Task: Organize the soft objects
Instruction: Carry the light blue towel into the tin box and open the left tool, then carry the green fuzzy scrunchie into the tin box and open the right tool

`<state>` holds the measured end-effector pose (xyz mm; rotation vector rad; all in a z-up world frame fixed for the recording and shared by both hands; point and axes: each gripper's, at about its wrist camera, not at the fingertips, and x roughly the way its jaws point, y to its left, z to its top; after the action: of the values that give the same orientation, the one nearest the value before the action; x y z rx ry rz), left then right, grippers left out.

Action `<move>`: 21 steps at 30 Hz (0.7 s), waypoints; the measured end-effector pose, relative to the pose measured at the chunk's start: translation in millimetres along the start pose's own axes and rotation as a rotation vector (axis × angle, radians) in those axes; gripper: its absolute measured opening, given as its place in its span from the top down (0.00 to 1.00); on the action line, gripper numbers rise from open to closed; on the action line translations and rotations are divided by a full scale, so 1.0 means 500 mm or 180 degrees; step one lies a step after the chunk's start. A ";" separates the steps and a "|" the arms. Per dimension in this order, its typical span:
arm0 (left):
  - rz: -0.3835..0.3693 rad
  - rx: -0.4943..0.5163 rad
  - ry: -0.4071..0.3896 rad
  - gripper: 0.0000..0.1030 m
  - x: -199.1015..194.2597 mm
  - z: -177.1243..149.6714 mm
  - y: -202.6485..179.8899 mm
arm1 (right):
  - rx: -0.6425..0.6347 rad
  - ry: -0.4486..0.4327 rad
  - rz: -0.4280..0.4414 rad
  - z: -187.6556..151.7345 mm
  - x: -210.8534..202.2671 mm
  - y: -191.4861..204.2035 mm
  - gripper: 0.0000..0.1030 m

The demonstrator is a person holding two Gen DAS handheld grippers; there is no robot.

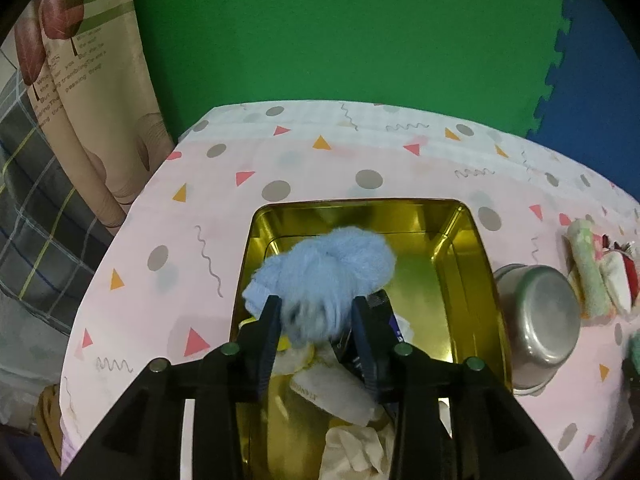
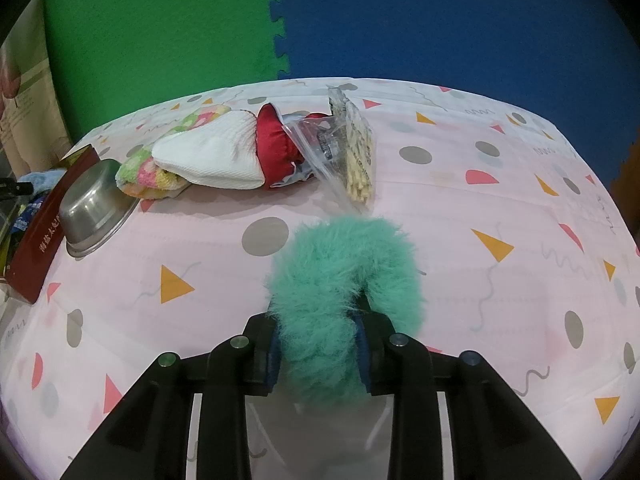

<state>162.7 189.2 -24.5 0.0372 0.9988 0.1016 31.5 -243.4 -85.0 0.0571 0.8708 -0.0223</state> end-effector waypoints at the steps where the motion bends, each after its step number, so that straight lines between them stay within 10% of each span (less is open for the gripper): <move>1: 0.0000 0.0007 -0.0002 0.65 -0.003 -0.001 0.000 | -0.0002 0.0000 -0.0002 0.000 0.000 -0.001 0.72; 21: -0.0003 0.0144 -0.0315 0.65 -0.120 -0.107 -0.013 | -0.0047 0.0009 -0.0039 0.002 0.003 0.004 0.72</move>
<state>86.0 175.7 -3.7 0.0825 0.9021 0.0755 33.2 -241.7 -85.4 0.0380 0.8740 -0.0274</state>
